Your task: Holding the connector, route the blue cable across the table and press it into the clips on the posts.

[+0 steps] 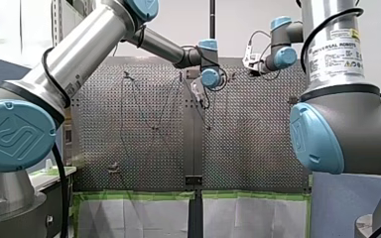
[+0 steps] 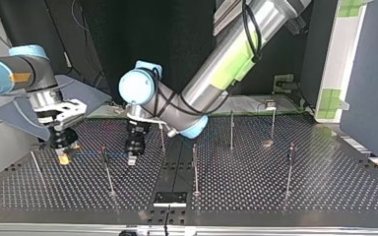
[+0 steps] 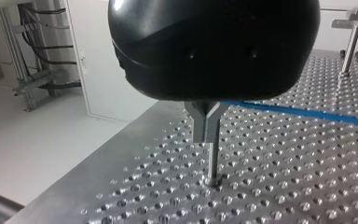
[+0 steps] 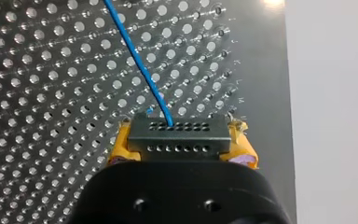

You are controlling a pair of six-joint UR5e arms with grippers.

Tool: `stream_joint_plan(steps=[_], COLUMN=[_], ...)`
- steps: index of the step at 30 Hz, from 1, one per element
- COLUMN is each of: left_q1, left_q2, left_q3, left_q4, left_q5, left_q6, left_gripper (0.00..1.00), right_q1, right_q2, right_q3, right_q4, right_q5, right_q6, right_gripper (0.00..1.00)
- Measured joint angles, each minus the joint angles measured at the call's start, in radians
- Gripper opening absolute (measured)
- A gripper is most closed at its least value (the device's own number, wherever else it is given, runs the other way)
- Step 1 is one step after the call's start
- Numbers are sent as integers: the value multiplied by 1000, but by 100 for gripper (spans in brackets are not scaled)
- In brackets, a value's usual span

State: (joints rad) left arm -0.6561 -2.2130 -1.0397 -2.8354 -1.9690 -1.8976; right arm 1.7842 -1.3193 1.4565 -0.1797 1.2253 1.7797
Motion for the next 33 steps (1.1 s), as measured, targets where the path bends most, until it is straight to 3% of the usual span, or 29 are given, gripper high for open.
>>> stream_joint_plan(steps=[6, 8, 9, 10, 11, 12, 14, 15, 17, 21, 26, 33], left_q1=[17, 18, 18, 16, 15, 12, 7, 4, 1, -3, -7, -21], left_q2=[0, 0, 0, 0, 0, 0, 0, 0, 0, 0, 1, 2], left_q3=[0, 0, 0, 0, 0, 0, 0, 0, 0, -1, -1, -4], left_q4=[-5, -11, -15, -19, -22, -27, -33, -36, -42, -62, -84, -151], left_q5=[29, 35, 40, 44, 47, 49, 52, 53, 52, 47, 71, 77], left_q6=[0, 0, 0, 0, 0, 0, 0, 0, -1, -10, -19, -17], left_gripper=[0, 16, 16, 25, 42, 42, 71, 71, 100, 100, 100, 100], right_q1=[-2, -2, -2, -3, -3, -3, -3, -3, -3, -3, -5, -5], right_q2=[11, 11, 11, 11, 11, 11, 12, 12, 12, 13, 13, 13], right_q3=[-15, -18, -19, -20, -21, -21, -21, -21, -21, -21, -21, -21], right_q4=[-1, -1, -2, -2, -2, -2, -1, -2, -2, -1, -1, -1], right_q5=[-2, -2, -2, -2, -2, -2, -3, -3, -2, -3, -3, -3], right_q6=[0, 0, 0, 0, 0, 0, 0, 0, 0, 0, 0, 0], right_gripper=[0, 0, 0, 0, 0, 0, 0, 0, 0, 0, 0, 0])
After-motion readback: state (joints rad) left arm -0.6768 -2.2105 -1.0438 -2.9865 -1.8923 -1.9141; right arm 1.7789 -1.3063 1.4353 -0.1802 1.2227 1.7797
